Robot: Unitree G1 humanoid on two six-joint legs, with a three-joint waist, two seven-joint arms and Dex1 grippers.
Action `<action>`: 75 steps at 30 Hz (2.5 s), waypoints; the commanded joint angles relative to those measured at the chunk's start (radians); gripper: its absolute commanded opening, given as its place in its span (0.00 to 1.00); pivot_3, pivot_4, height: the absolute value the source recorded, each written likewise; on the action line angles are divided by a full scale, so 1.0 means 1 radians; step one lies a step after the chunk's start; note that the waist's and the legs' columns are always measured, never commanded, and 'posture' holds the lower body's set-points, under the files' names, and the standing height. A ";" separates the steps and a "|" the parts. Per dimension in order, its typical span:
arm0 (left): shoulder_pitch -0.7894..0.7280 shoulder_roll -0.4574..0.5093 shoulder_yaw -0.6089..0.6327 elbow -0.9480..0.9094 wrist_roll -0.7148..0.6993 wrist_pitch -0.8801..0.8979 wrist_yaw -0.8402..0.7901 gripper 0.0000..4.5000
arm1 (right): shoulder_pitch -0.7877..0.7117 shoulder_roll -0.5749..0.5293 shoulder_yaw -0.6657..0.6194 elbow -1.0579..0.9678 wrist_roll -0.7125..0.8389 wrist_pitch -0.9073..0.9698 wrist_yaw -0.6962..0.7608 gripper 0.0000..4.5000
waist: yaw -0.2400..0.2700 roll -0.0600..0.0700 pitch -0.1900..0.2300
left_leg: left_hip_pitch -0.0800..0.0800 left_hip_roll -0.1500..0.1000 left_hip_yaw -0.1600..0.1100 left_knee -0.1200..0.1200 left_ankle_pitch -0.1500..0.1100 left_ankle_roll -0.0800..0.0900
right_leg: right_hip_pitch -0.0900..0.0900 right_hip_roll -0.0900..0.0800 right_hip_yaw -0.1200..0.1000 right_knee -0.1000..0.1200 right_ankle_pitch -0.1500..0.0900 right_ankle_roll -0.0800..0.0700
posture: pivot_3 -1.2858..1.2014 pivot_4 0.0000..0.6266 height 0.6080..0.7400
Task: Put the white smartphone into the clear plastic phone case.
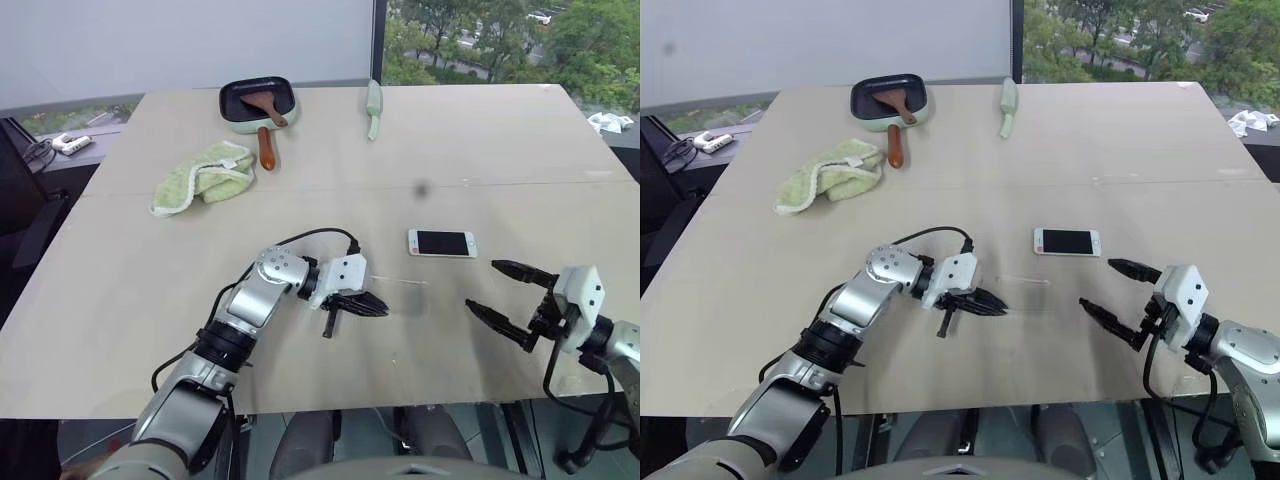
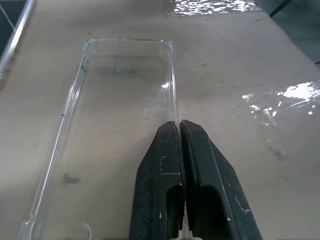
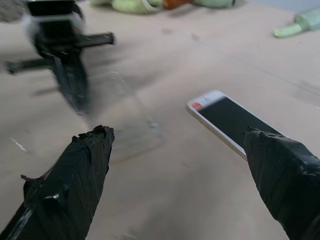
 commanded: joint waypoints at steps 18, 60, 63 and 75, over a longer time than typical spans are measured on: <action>0.128 0.280 0.344 -0.459 -0.300 0.380 0.142 0.99 | -0.826 -0.041 0.289 0.939 -0.240 -0.060 0.343 1.00 | -0.017 0.002 0.005 | 0.000 0.001 0.003 -0.010 0.001 -0.001 | -0.005 -0.001 0.002 -0.004 0.000 -0.001 | 0.52 0.24 1.00; 0.133 0.384 0.369 -0.489 -0.324 0.297 0.319 1.00 | -0.917 -0.026 0.315 1.204 -0.397 -0.294 0.531 0.67 | -0.001 0.000 0.008 | -0.001 0.000 0.010 -0.011 0.003 -0.006 | -0.009 -0.003 0.006 -0.004 0.000 -0.001 | 0.52 0.24 1.00; 0.132 0.380 0.364 -0.485 -0.327 0.296 0.316 1.00 | -0.883 -0.031 0.280 1.094 -0.340 -0.237 0.536 0.67 | 0.001 0.000 0.008 | -0.002 0.000 0.009 -0.011 0.003 -0.006 | -0.009 -0.003 0.006 -0.004 0.000 -0.001 | 0.52 0.24 1.00; 0.062 0.330 0.299 -0.427 -0.327 0.288 0.282 1.00 | -0.567 -0.128 0.218 0.169 -0.147 0.281 0.366 0.67 | 0.002 0.000 0.008 | -0.007 0.001 0.010 -0.009 0.003 -0.005 | -0.015 -0.003 0.007 0.001 0.001 0.000 | 0.52 0.24 1.00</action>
